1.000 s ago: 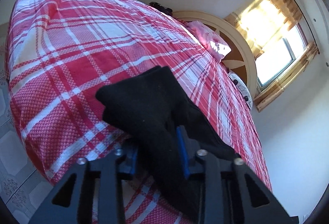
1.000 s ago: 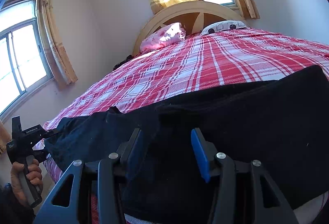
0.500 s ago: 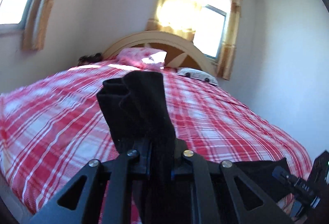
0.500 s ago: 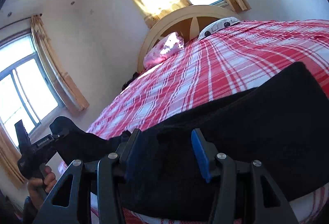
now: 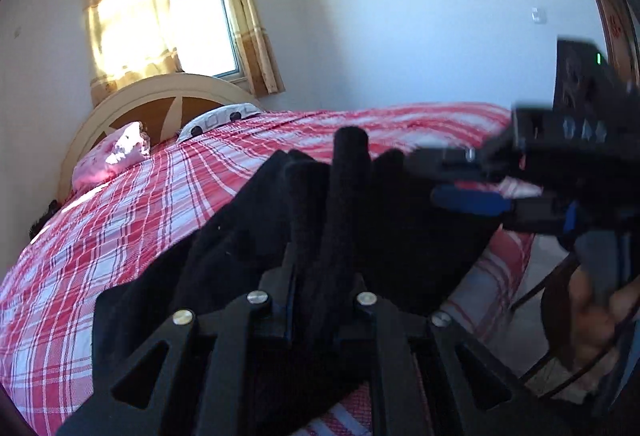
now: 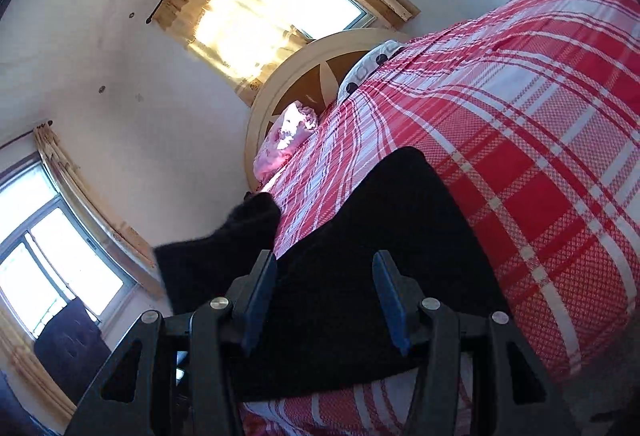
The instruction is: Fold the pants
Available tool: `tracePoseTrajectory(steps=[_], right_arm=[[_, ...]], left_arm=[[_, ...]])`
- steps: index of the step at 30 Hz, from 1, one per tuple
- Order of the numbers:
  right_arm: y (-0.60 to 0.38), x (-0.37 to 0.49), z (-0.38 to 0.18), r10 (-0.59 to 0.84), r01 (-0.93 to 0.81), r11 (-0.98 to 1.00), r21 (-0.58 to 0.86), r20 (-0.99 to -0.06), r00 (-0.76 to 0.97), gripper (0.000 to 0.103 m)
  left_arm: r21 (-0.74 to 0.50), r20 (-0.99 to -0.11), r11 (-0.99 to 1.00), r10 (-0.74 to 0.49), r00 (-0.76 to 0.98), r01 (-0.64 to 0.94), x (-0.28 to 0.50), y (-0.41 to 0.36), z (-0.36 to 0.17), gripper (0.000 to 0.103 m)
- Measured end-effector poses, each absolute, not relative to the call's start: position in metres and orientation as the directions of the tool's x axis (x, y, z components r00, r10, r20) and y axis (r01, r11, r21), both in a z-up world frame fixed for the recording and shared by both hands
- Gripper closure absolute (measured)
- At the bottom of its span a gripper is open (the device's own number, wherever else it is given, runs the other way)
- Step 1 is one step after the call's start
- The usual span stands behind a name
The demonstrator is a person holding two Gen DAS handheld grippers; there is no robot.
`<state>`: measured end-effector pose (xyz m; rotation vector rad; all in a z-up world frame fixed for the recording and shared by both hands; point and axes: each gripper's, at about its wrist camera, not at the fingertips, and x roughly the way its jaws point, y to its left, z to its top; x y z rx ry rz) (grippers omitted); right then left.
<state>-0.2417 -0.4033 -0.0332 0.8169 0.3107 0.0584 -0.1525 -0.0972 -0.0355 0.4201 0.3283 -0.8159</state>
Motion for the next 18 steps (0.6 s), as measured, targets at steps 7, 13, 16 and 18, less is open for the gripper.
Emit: tracePoseTrajectory(steps=[7,13,16,18], right_arm=[[-0.41,-0.235,-0.042,0.271,-0.003,0.592,0.806,-0.196,0.942,0.037],[-0.405,-0.227,-0.043,0.325,-0.02,0.568,0.823,-0.202,0.924,0.033],[-0.401,-0.22,-0.044,0.352,-0.027,0.571,0.821,-0.215,0.911,0.032],[-0.395,-0.215,-0.046,0.358,-0.01,0.588,0.809,-0.249,0.9,0.032]], left_arm=[[0.371,-0.445,0.545,-0.606,0.659,0.752,-0.168,-0.097,-0.047,0.063],[0.234,-0.405,0.56,-0.687,0.604,0.795,-0.172,-0.048,-0.015,0.023],[0.206,-0.386,0.635,-0.646,0.658,0.744,-0.161,-0.022,-0.005,0.023],[0.17,-0.387,0.694,-0.606,0.695,0.7,-0.147,-0.006,0.001,0.023]])
